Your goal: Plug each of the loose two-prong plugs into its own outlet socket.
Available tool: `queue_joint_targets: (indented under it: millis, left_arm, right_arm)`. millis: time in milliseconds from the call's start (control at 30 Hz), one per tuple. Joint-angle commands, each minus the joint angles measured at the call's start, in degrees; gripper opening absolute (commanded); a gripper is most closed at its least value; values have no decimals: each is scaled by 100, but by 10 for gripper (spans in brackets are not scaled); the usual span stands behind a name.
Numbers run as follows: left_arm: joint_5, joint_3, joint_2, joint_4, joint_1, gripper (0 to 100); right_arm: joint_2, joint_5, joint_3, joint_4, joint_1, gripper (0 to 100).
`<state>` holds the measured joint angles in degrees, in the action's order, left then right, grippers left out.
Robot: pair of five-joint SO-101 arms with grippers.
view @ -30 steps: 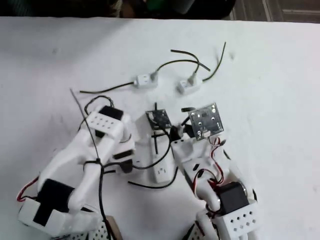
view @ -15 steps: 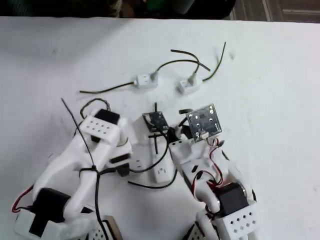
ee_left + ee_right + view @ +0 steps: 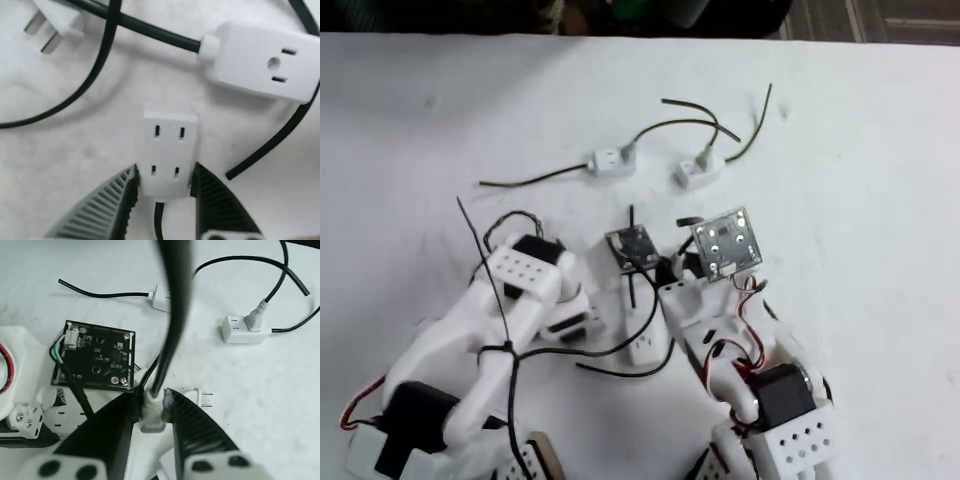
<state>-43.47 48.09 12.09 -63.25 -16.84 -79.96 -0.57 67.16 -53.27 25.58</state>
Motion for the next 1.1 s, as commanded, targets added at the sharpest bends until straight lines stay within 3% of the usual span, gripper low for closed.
queue_joint_targets:
  millis: [0, 333, 767, 1067]
  left_arm:
    - [53, 35, 163, 123, -171, 18]
    - [97, -466, 110, 185, 523, 23]
    - [527, -448, 110, 167, 558, 32]
    - [791, -501, 171, 62, 699, 190]
  right_arm:
    - [-84, 18, -281, 40, -31, 17]
    - [-84, -246, -316, -119, -13, 17]
    - [-84, -264, -316, -119, -13, 17]
    - [-84, -264, -316, -119, -13, 17]
